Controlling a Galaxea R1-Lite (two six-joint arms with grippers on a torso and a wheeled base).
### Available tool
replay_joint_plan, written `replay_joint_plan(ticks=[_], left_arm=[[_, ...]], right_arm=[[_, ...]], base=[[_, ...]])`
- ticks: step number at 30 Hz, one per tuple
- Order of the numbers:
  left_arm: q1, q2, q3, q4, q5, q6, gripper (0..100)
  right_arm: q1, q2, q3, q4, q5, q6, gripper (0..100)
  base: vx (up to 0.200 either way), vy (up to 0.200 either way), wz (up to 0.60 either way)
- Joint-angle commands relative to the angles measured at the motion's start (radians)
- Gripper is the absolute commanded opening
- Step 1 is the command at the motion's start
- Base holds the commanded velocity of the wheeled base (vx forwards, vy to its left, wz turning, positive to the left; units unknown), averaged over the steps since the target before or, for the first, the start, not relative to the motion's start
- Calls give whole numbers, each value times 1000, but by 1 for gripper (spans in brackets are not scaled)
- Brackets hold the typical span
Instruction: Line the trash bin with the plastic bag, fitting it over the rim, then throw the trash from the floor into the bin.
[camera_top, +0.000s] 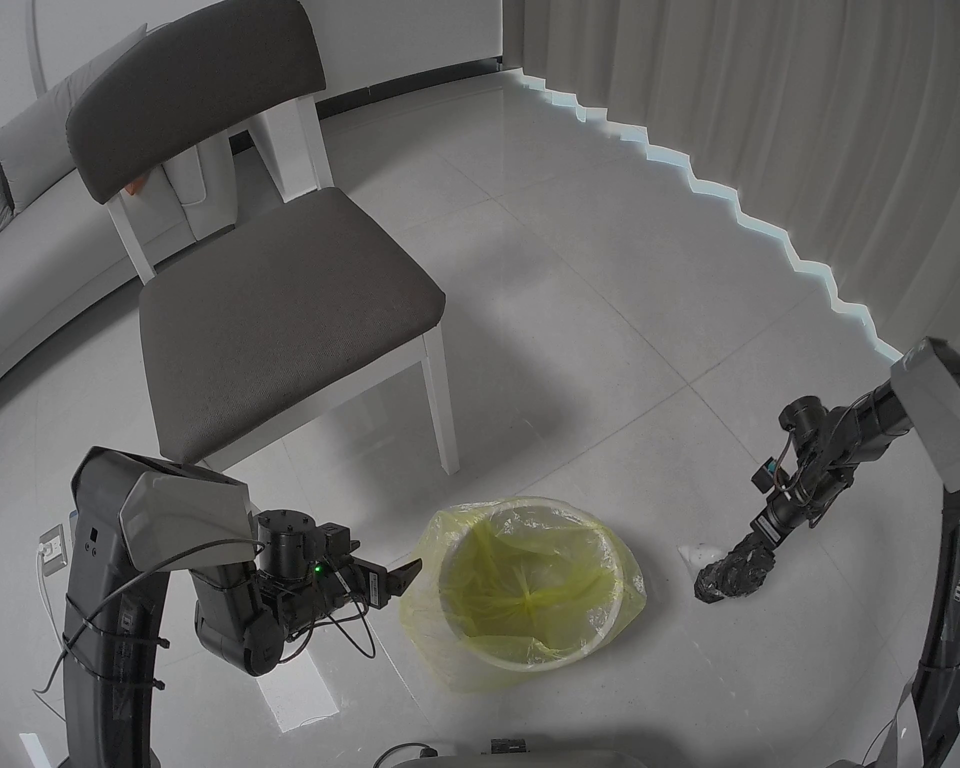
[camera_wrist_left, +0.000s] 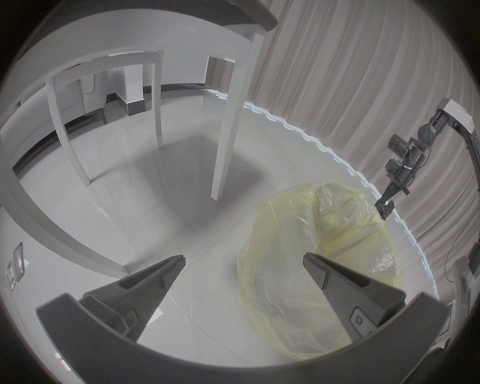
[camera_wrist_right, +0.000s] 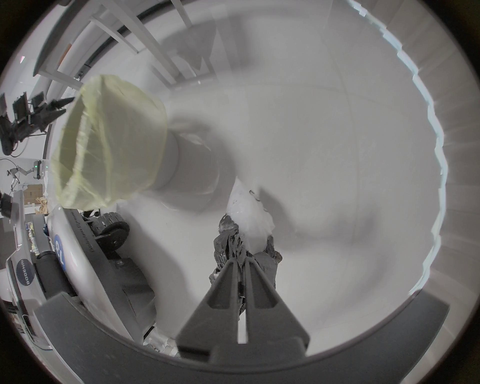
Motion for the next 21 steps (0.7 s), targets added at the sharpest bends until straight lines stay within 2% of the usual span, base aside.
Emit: replay_joint_plan(ticks=[1,3,12,13,14,16,17,18,21], left_arm=[[21,-13,56,-85,-2,-44,100],[20,-24,69,-97,-4,-48,100],[18,-52,119,-163,-2,-51,100],[18,-52,121,-165,-2,-51,100],[16,-53,130,-182,-2,-51,100],[15,-53,136,-191,-1,-51,100],[16,-56,144,-198,-1,-51,100],[16,-58,144,-198,-1,-51,100],[20,-78,145,-198,1,-60,100]], right_arm=[[56,-339,144,0,7,-5,0],[89,-410,158,4,9,-5,0],[339,-643,165,59,7,6,0],[343,-645,165,59,6,6,0],[402,-660,167,59,-2,6,0],[440,-660,164,57,-3,9,0],[483,-655,158,54,-5,14,0],[486,-655,158,54,-5,15,0],[589,-625,155,50,-7,49,0]], base=[[0,0,0],[0,0,0],[0,0,0],[0,0,0],[0,0,0],[0,0,0],[0,0,0],[0,0,0],[0,0,0]])
